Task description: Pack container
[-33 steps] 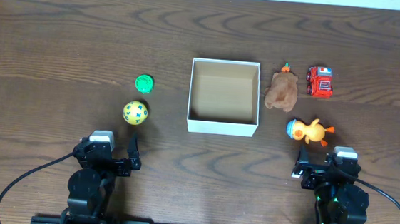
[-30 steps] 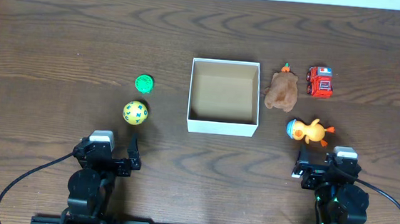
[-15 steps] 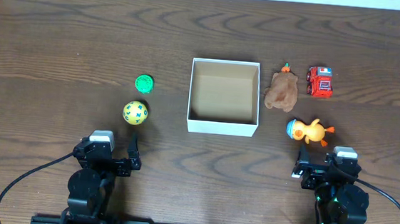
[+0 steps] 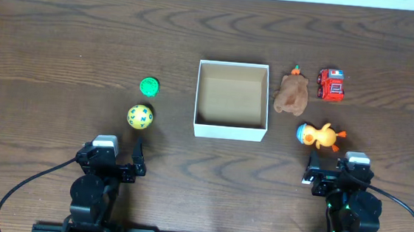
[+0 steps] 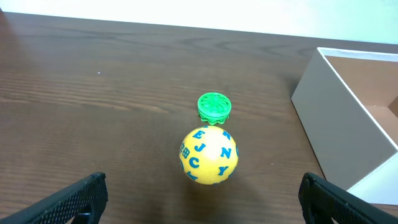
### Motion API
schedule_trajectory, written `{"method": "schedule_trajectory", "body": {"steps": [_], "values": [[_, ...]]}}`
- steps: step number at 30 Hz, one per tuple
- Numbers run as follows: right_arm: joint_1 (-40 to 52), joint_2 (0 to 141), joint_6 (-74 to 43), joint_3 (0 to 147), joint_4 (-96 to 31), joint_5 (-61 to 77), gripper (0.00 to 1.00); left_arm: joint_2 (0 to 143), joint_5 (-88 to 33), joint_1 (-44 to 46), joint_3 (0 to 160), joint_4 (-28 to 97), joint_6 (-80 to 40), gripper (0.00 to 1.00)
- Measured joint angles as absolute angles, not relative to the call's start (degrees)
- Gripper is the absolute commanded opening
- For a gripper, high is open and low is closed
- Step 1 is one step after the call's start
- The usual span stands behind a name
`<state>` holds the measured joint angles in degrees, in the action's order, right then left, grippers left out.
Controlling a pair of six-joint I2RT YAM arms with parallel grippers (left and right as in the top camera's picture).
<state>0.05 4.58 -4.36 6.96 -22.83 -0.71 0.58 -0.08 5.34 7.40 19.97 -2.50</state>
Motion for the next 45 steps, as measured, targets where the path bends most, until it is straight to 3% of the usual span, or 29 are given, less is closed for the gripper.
{"method": "schedule_trajectory", "body": {"steps": [26, 35, 39, 45], "values": [[0.1, 4.6, -4.5, 7.0, -22.3, -0.7, 0.99, 0.6, -0.1, 5.3, 7.4, 20.0, -2.5, 0.98], [0.1, 4.6, -15.0, 6.9, -20.2, 4.8, 0.99, 1.1, -0.1, 5.3, 7.4, 20.3, -4.8, 0.98], [0.1, 4.6, -16.6, 7.1, -16.6, 9.0, 0.99, 3.9, -0.1, 5.3, 7.9, 22.0, -10.1, 0.98], [0.1, 12.0, -16.2, 14.3, -22.9, 11.5, 0.99, 15.1, 0.1, 5.3, 14.3, 23.2, -13.6, 0.98]]}}
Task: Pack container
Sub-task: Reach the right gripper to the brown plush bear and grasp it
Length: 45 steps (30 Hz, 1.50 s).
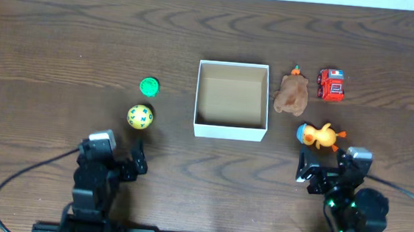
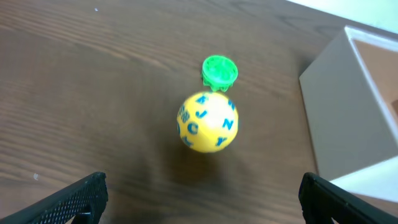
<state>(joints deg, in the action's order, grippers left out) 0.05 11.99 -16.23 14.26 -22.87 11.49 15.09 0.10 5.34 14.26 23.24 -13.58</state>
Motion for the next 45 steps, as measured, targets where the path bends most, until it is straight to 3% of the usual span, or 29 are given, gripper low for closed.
{"method": "schedule_trajectory", "body": {"steps": [13, 21, 38, 41, 45], "values": [[0.1, 56.7, -6.7, 59.1, -43.3, 11.9, 0.99, 50.5, 4.7, 5.3, 47.7, 33.3, -13.5, 0.98], [0.3, 85.2, -4.9, 82.3, -56.8, 11.3, 0.99, 65.4, 4.9, 4.1, 55.4, 35.2, -13.0, 0.98], [5.0, 112.3, -9.5, 84.6, -47.1, 9.7, 0.97, 70.5, 4.9, 3.1, 55.4, 39.0, -13.0, 0.98], [5.7, 116.3, -11.0, 84.6, -44.6, 7.9, 0.86, 70.5, 4.9, 3.1, 55.4, 39.0, -13.0, 0.98], [5.8, 119.4, -13.1, 84.6, -42.1, 6.8, 0.59, 70.5, 4.9, 3.1, 55.4, 39.0, -13.0, 0.98]]}}
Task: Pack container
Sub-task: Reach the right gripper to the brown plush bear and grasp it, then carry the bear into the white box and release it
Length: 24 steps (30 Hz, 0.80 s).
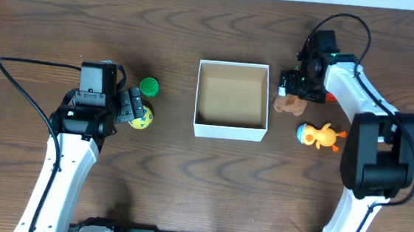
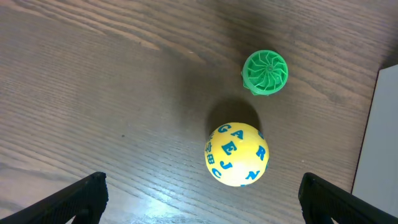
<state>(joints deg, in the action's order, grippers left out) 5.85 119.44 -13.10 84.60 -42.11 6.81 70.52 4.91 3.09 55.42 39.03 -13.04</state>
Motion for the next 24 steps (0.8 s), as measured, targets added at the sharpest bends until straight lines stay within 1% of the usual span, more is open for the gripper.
{"method": "schedule_trajectory", "body": {"steps": [4, 5, 6, 10, 14, 18, 19, 21, 24], "values": [[5.9, 119.5, -13.9, 84.9, -42.2, 6.2, 0.28, 70.5, 4.9, 3.1, 55.4, 39.0, -13.0, 0.98], [5.9, 119.5, -14.2, 85.1, -42.7, 6.1, 0.24, 70.5, 4.9, 3.1, 55.4, 39.0, -13.0, 0.98], [5.9, 119.3, -14.2, 85.3, -43.3, 5.9, 0.22, 70.5, 4.9, 3.1, 55.4, 39.0, -13.0, 0.98], [6.1, 116.6, -14.5, 85.6, -47.0, 4.4, 0.23, 70.5, 4.9, 3.1, 55.4, 39.1, -13.0, 0.98], [8.7, 108.0, -14.5, 85.6, -48.2, 2.9, 0.27, 70.5, 4.9, 3.1, 55.4, 39.0, -13.0, 0.98], [16.0, 96.3, -14.7, 86.3, -47.1, 2.4, 0.27, 70.5, 4.9, 3.1, 55.4, 39.0, -13.0, 0.98], [16.9, 94.6, -15.0, 86.7, -46.7, 2.3, 0.26, 70.5, 4.9, 3.1, 55.4, 39.1, -13.0, 0.98], [21.8, 91.7, -16.7, 87.6, -46.1, 1.6, 0.24, 70.5, 4.9, 3.1, 55.4, 39.0, -13.0, 0.98], [27.3, 91.0, -21.7, 87.8, -45.3, -0.8, 0.25, 70.5, 4.9, 3.1, 55.4, 39.1, -13.0, 0.98]]}}
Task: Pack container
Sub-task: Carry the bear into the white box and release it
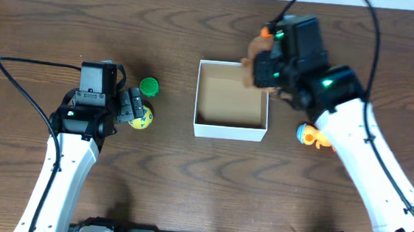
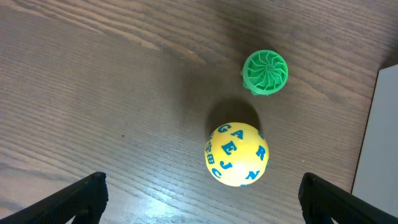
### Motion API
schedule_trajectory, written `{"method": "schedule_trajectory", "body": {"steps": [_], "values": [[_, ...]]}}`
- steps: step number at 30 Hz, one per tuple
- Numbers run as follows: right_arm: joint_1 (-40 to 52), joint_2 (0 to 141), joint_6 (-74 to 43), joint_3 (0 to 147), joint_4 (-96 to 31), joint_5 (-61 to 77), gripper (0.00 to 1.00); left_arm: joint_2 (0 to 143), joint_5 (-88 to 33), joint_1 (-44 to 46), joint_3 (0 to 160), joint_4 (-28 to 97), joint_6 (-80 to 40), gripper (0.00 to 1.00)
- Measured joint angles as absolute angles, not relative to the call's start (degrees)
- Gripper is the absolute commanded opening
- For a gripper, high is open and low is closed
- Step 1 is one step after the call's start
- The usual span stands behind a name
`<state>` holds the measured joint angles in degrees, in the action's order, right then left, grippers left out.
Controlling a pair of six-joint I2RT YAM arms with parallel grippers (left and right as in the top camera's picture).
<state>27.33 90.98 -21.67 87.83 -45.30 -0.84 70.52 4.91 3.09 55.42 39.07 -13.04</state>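
The white cardboard box [image 1: 229,132] stands open mid-table; its wall [image 2: 377,143] shows at the right edge of the left wrist view. My right gripper [image 1: 260,62] is raised over the box's far right corner, shut on the brown plush toy [image 1: 255,49]. A yellow letter ball [image 1: 140,118] [image 2: 237,154] and a green ridged disc [image 1: 148,87] [image 2: 265,72] lie left of the box. My left gripper [image 1: 129,107] [image 2: 199,200] hovers open beside the ball, which lies ahead of its wide-spread fingers.
An orange duck toy [image 1: 311,136] lies right of the box, partly hidden by my right arm. The raised arm covers the table further back on the right. Dark wooden tabletop lies all around.
My right gripper was low at the brown plush beside the box's right wall. It is now raised with the plush over the box's far right corner. The left arm has not moved.
Both arms sat folded at the near table edge, with toys on both sides of the box. Then the left gripper was open over the yellow ball and the right gripper was at the plush. Now the plush is held above the box.
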Motion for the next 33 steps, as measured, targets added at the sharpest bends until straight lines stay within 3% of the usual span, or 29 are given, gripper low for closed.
{"method": "schedule_trajectory", "body": {"steps": [6, 11, 15, 18, 33], "values": [[33.4, 100.4, -31.0, 85.9, -40.1, -6.4, 0.29, 70.5, 4.9, 3.1, 55.4, 39.0, -13.0, 0.98], [34.7, 110.8, -34.3, 85.0, -31.9, -5.6, 0.38, 70.5, 4.9, 3.1, 55.4, 39.1, -13.0, 0.98], [34.7, 114.4, -35.0, 84.6, -27.1, -3.2, 0.59, 70.5, 4.9, 3.1, 55.4, 39.0, -13.0, 0.98], [34.7, 114.6, -34.6, 84.6, -25.2, -2.5, 0.83, 70.5, 4.9, 3.1, 55.4, 39.0, -13.0, 0.98], [34.5, 112.6, -28.4, 84.6, -26.7, -1.5, 0.82, 70.5, 4.9, 3.1, 55.4, 39.0, -13.0, 0.98]]}}
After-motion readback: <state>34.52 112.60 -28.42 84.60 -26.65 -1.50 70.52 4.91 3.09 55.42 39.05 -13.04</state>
